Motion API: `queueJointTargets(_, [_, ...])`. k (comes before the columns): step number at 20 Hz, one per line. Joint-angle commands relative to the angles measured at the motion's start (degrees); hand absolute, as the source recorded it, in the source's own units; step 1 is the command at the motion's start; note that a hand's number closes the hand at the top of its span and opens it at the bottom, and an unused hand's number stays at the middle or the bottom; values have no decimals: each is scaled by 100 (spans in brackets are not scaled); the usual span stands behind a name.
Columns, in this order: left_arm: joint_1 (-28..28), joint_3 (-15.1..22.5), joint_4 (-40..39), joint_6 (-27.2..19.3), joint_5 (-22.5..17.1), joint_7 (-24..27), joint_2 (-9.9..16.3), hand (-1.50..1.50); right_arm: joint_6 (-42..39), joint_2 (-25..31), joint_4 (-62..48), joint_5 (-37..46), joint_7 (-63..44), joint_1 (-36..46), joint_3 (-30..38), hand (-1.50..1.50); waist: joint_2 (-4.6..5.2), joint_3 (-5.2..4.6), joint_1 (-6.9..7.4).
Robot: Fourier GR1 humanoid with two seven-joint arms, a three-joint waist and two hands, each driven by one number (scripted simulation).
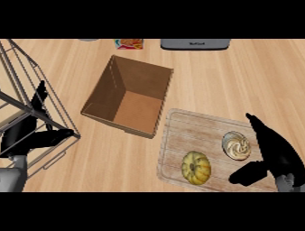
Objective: Pick the cupcake from the cutting board and place it in the cardboard box
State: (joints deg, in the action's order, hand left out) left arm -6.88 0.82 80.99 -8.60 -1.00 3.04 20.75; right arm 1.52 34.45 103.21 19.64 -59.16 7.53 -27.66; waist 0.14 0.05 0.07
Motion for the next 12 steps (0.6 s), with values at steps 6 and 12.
queueJointTargets(6, [578,108,268,115,372,-461,-305,0,-166,-258,-214,341,110,-198,243,-150,-22,-4,12])
queueJointTargets(12, [180,87,411,52,753,-1056,-570,0,-96,-769,-682,570,299,26,289,-150,-17,-2,16])
